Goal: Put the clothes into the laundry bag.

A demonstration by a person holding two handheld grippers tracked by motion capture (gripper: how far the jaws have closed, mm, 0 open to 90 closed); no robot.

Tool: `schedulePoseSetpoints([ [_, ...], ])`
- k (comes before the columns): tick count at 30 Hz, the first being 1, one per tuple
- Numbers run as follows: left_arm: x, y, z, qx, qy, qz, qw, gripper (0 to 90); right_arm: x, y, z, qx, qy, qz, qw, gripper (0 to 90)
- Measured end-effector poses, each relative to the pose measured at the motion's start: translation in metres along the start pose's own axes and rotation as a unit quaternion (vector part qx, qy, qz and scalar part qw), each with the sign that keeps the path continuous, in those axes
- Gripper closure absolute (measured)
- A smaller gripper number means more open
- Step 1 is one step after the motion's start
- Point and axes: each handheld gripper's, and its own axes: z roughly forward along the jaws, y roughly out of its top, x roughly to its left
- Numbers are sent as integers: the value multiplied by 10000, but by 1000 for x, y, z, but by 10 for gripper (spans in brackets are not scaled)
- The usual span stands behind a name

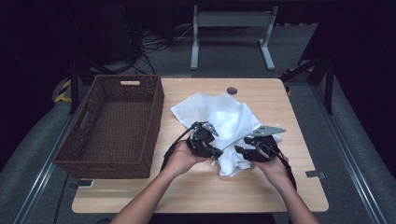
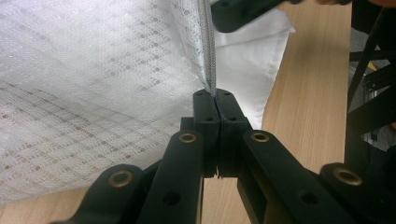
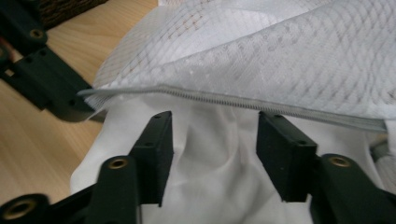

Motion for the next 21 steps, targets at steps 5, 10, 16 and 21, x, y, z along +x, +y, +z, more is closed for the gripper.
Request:
schedulePoseSetpoints([
  [5, 1, 0, -1, 0, 17, -4, 10000, 893, -1, -16, -5, 222, 243, -421, 9986, 272],
  [10, 2, -1, 0, 16, 35, -20, 10000, 893, 1, -29, -3, 361, 570, -499, 9965, 154],
  [16, 1, -1, 3, 99, 21, 24, 9999, 893, 12, -35, 19, 712, 624, -856, 9918, 199],
  [21, 1, -1, 5, 118, -7, 34, 9999, 893, 15, -35, 26, 830, 453, -867, 9917, 662],
])
